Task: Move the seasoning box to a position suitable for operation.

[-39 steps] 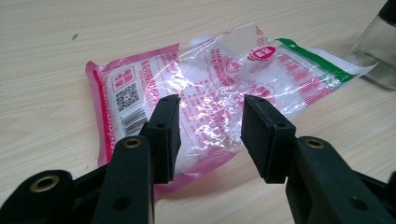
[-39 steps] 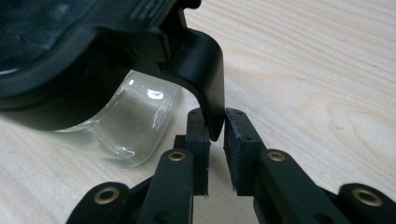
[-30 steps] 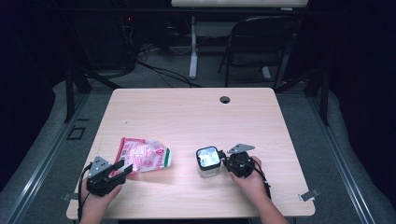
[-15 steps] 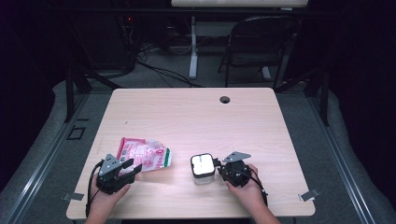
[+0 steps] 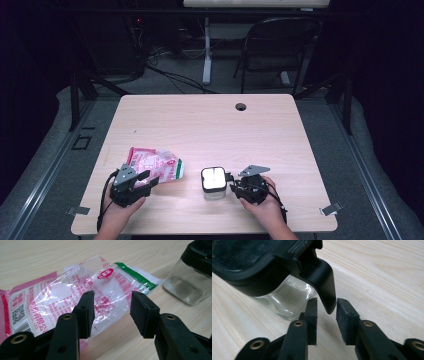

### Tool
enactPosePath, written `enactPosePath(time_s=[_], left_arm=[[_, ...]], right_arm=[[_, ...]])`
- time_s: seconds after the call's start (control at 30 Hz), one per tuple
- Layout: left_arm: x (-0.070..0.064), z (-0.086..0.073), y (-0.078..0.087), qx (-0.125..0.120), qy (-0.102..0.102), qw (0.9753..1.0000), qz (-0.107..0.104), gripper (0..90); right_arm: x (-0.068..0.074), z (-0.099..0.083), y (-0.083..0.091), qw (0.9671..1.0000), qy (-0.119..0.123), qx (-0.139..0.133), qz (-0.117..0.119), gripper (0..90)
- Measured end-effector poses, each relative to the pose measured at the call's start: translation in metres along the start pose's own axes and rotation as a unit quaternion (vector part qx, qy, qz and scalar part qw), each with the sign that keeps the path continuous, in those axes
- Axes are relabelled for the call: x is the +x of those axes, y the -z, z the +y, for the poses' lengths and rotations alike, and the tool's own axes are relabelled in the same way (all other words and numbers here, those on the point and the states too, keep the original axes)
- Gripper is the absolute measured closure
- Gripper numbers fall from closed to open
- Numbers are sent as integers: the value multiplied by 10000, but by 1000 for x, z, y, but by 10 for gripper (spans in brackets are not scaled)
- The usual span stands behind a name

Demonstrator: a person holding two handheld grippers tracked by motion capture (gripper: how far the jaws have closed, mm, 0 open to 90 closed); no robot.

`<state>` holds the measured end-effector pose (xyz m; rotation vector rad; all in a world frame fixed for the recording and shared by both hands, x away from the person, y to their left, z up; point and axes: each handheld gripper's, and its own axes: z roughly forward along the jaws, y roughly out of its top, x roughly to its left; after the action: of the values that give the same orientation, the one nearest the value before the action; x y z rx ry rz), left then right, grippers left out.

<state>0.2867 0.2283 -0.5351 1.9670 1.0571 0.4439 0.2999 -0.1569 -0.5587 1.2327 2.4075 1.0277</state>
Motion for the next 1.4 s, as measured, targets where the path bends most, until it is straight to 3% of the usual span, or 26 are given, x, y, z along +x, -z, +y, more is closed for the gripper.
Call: enactPosePath(time_s=[0.2, 0.23, 0.53, 0.63, 0.77, 0.8, 0.83, 1.0, 1.23, 1.4], left_arm=[[-4, 4, -3, 222, 97, 9994, -249, 545], [-6, 6, -2, 242, 116, 9993, -265, 545], [-11, 21, -5, 321, 156, 9989, -287, 507], [-13, 27, -9, 374, 196, 9983, -393, 506], [-23, 37, -19, 614, 1, 9963, -594, 568], [-23, 37, -19, 614, 1, 9963, -594, 581], [-27, 41, -23, 640, 40, 9952, -746, 588], [-34, 51, -30, 610, 30, 9946, -834, 550], [-43, 73, -39, 569, 42, 9928, -1055, 552], [-47, 83, -43, 676, 11, 9922, -1043, 596]], right_arm=[[-2, 0, 10, 9998, -103, 100, 115, 630], [-4, 0, 13, 9992, -219, 116, 310, 613], [-5, 4, 28, 9992, -249, 229, 226, 551], [-7, 9, 33, 9989, -326, 203, 282, 547], [-8, 16, 37, 9985, -417, 257, 226, 497], [-8, 16, 37, 9985, -417, 257, 226, 497], [-7, 18, 37, 9984, -420, 293, 223, 500], [-6, 22, 41, 9974, -577, 360, 257, 530], [-6, 37, 50, 9977, -534, 412, 17, 626], [-8, 49, 55, 9972, -630, 369, 158, 670]])
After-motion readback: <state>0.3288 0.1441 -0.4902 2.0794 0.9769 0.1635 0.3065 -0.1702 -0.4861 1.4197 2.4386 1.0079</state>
